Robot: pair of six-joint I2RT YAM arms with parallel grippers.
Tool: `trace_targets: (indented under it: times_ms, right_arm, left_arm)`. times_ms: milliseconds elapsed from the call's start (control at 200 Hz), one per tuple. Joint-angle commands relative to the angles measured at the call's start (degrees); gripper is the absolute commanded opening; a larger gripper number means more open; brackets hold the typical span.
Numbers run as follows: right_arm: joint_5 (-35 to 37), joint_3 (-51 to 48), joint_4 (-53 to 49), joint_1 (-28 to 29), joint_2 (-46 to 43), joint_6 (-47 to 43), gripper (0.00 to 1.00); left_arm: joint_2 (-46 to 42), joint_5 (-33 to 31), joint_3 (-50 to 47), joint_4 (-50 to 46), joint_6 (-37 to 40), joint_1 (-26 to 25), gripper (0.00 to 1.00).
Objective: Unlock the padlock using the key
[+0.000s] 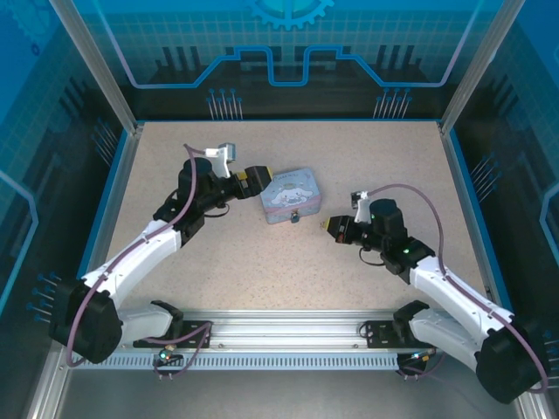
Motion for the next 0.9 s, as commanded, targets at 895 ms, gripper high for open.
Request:
trace_targets:
  times_ms: [895]
  right_arm:
    - [1.25, 3.95, -22.31, 1.14, 24.65, -8.36, 0.00]
  left_arm:
    - [-0.69, 2.94, -1.64, -0.11, -1.85, -0.28, 0.97]
